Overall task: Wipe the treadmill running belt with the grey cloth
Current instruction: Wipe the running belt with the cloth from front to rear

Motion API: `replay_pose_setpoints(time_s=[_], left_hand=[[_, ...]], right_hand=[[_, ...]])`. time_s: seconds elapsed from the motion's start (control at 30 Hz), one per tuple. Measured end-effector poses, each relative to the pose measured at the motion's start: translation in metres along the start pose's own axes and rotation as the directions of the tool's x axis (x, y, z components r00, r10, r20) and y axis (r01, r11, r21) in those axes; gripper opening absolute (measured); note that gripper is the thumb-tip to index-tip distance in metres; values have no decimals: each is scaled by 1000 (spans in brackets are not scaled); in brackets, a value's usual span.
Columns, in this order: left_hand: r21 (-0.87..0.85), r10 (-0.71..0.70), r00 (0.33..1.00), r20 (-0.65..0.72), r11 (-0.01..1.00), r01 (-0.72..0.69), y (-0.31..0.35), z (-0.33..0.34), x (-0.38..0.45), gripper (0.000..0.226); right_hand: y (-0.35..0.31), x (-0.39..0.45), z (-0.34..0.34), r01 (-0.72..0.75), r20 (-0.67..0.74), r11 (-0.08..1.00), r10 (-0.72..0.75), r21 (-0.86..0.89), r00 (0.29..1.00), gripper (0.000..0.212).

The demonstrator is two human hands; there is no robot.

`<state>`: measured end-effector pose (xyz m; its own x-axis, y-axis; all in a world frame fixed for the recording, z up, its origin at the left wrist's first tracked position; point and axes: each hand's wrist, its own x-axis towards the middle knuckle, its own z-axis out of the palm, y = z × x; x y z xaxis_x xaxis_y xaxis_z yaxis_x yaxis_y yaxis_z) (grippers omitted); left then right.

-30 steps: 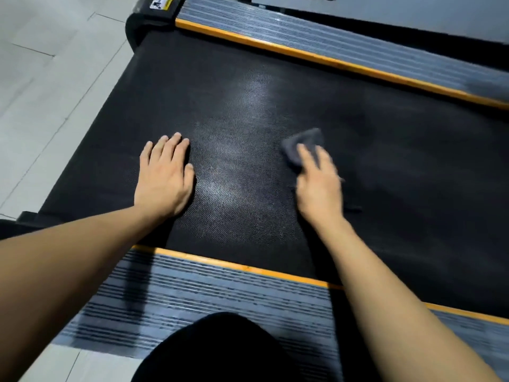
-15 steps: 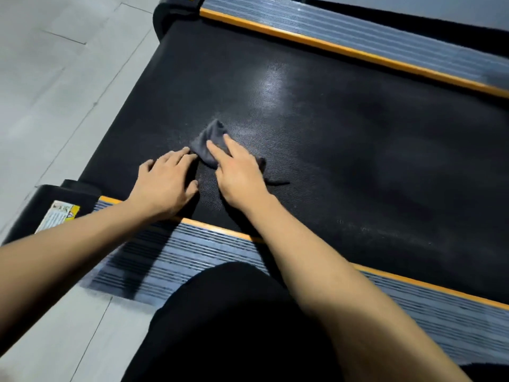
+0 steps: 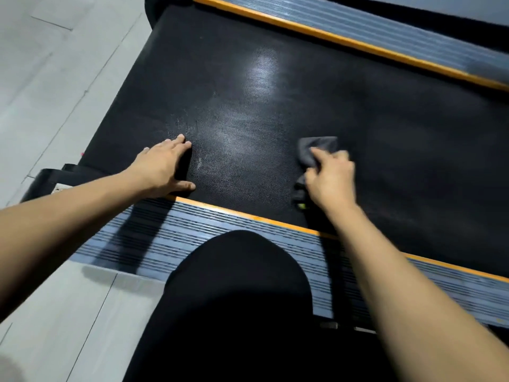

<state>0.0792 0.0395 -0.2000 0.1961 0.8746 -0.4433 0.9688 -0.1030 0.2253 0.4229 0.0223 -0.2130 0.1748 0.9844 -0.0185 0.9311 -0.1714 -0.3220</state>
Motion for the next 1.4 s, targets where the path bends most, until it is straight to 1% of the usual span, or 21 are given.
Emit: replay_pose_setpoints(time_s=[0.03,0.1,0.17,0.23,0.3,0.37,0.47,0.53,0.57,0.6,0.67,0.77,0.87,0.93,0.97,1.0,1.03,1.13,1.23,1.33,1.4], left_hand=[[-6,-2,1000,-1,1000,2,0,-1,0,110],[-24,-6,1000,-1,1000,6,1,-3,2,112],[-39,0,1000,4,999,0,1,-4,2,113],[-41,5,1000,0,999,-5,0,-4,1,113],[-49,9,1000,6,999,-9,-2,-5,0,113],[-58,10,1000,-2,998,-10,-2,-3,1,112],[-54,11,1000,2,998,-11,-3,-2,2,112],[-36,9,1000,14,999,-9,1,-3,3,112],[-30,9,1000,23,1000,-9,2,-4,3,112],[-26,6,1000,29,1000,-5,3,-5,3,111],[-26,-9,1000,29,1000,10,4,-6,3,111],[-42,-20,999,25,999,21,7,-11,1,112],[-56,-25,1000,13,998,26,9,-12,-1,115],[-67,-28,1000,7,997,29,8,-11,0,114],[-63,-24,1000,5,998,24,7,-12,0,110],[-54,-18,1000,3,998,18,7,-12,0,106],[-40,-12,1000,-1,999,12,6,-12,1,104],[-11,14,1000,-7,1000,-14,3,-9,2,109],[-30,22,1000,-11,999,-22,-4,-4,1,113],[-56,-111,988,-105,993,106,-13,0,-8,125],[-15,-175,979,-109,985,174,-17,2,-12,130]], right_hand=[[-30,-7,12,103,22,994,-104,44,994,47],[-89,-20,36,305,113,947,-315,96,942,47],[-126,-25,43,423,192,900,-436,110,879,48],[-123,-23,36,477,212,874,-485,91,848,49],[-88,-25,22,496,189,866,-498,59,847,48],[-38,-27,4,398,146,917,-392,-12,908,48],[26,-29,-23,101,56,982,-93,-158,994,39],[39,-32,-31,-93,24,982,99,-166,995,34],[37,-34,-30,-128,32,978,135,-163,990,33],[30,-35,-27,-106,43,981,114,-162,992,34],[6,-34,-17,44,77,988,-32,-150,996,38],[-44,-30,0,277,177,957,-258,-90,950,42],[-95,-21,15,506,274,862,-492,23,826,42],[-119,-19,24,652,315,753,-643,92,698,40],[-126,-21,28,713,320,692,-705,114,633,38],[-128,-23,32,751,312,648,-745,129,589,36],[-128,-24,36,769,292,624,-768,141,570,36],[-121,-19,46,783,219,609,-787,125,577,37],[-123,-10,57,807,120,589,-805,44,581,39],[-127,-9,68,825,78,561,-821,-72,566,52],[-131,-5,71,784,54,608,-785,-128,618,57]])
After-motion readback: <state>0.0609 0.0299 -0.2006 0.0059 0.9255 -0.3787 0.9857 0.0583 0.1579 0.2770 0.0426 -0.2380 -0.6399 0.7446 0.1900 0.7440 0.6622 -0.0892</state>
